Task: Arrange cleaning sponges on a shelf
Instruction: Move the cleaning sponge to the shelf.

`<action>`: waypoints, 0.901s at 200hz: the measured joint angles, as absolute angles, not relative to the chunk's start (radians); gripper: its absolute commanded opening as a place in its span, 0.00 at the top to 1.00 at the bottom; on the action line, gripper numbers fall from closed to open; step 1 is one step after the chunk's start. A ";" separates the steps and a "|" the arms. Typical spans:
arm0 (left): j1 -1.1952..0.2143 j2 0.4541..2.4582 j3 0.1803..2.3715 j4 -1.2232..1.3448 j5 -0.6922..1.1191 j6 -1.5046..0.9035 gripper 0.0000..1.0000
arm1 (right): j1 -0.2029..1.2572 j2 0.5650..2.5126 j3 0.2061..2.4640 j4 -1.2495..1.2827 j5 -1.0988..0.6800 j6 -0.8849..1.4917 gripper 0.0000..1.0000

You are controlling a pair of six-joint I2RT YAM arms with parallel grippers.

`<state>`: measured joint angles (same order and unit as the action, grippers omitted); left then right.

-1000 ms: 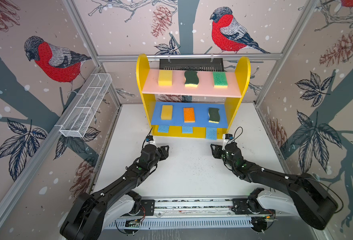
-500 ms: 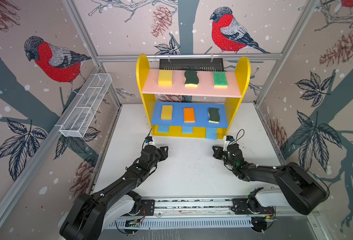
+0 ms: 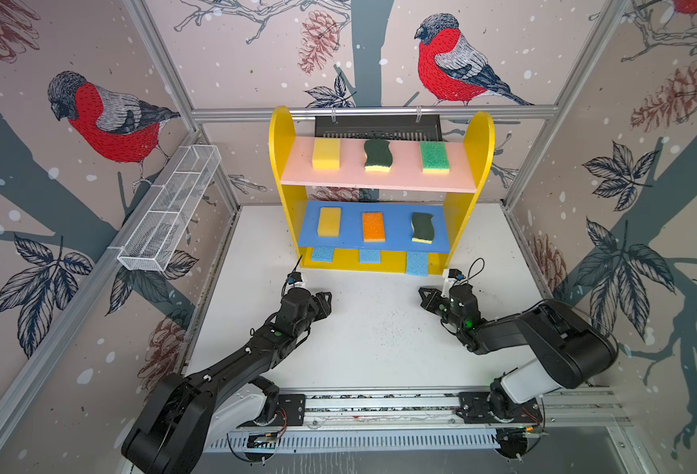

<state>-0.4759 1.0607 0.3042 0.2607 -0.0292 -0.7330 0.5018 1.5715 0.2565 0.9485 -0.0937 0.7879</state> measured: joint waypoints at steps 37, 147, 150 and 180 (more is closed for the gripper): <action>-0.476 1.081 0.305 0.274 -0.030 -0.733 0.44 | 0.498 1.622 0.267 1.002 -0.104 0.818 0.99; -0.476 1.130 0.305 0.304 -0.030 -0.739 0.44 | 0.466 1.750 0.295 1.107 -0.086 0.923 0.99; -0.476 1.131 0.305 0.304 -0.030 -0.743 0.44 | 0.464 1.753 0.295 1.109 -0.085 0.927 1.00; -0.476 1.137 0.305 0.305 -0.030 -0.750 0.44 | 0.451 1.795 0.303 1.135 -0.085 0.974 1.00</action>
